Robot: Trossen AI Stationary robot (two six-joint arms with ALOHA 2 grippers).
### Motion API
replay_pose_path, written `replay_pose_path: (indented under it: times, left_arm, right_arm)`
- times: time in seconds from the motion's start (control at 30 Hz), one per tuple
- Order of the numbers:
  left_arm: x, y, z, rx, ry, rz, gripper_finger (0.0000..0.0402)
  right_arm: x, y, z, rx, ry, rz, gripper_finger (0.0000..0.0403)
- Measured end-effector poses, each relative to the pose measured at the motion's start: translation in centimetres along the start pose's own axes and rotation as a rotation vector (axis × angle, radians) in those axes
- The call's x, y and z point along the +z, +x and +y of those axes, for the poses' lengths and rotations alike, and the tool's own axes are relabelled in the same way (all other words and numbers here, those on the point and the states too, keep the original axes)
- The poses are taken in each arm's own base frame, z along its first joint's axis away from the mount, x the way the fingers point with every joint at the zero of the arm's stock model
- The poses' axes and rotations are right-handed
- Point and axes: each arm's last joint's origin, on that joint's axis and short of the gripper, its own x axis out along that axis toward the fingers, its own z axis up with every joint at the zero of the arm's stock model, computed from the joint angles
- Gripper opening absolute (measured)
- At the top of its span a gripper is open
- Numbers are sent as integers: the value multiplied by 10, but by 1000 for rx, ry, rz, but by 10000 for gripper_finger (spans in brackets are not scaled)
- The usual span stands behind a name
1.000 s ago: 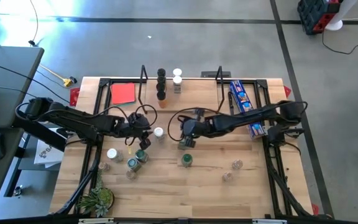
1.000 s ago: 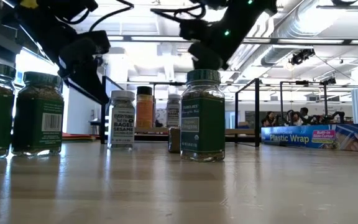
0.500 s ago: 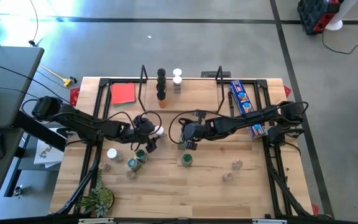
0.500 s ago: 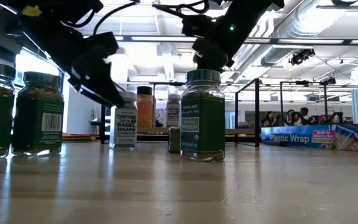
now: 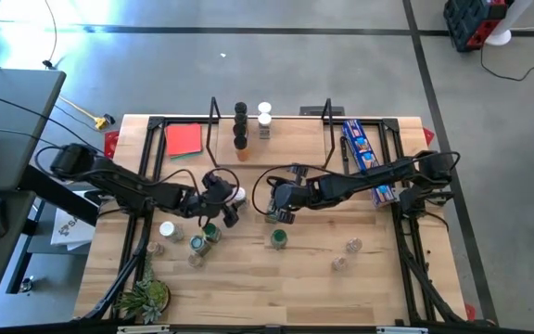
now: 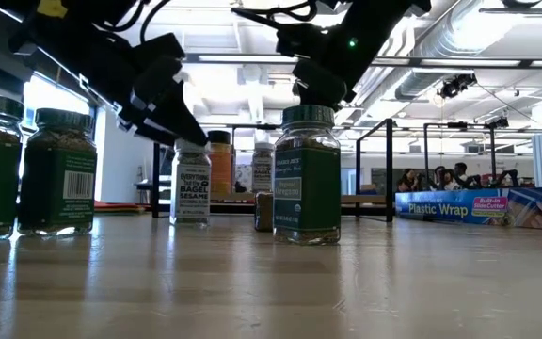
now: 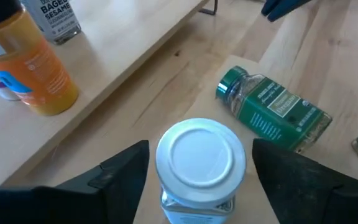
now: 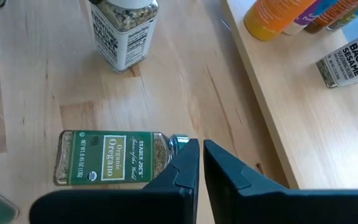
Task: Shelf spices
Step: Put the white seasoning bottle on the shelf aligned with the other white seasoning bottles
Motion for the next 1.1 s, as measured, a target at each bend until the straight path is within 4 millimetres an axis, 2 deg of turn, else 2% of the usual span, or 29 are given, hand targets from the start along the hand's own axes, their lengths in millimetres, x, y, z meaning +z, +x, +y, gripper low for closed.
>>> replay_pose_path:
  times: [0.23, 0.37, 0.57, 0.67, 0.73, 0.8, 0.9, 1.1]
  left_arm:
    - [-4, 6, -3, 2, 15, 7, 219]
    - [3, 4, -6, -25, 58, -17, 198]
    - [40, 4, -14, -144, 117, -50, 198]
    - [71, 6, -10, -175, 169, -106, 198]
    - [94, 11, 1, -194, 186, -143, 198]
    - [115, 21, 15, -213, 200, -165, 198]
    - [136, 44, 37, -228, 232, -139, 198]
    - [151, 97, 68, -168, 341, 46, 198]
  right_arm:
    - [-2, -2, 3, 4, -15, 11, 16]
    - [-7, -11, 9, 14, -39, 42, 16]
    - [-16, -35, 13, -2, -63, 91, 16]
    - [-21, -51, 11, -38, -61, 111, 16]
    - [-24, -62, 9, -68, -58, 120, 16]
    - [-28, -74, 6, -104, -46, 124, 16]
    - [-33, -91, 2, -151, -16, 114, 16]
    - [-37, -111, 3, -190, 20, 60, 16]
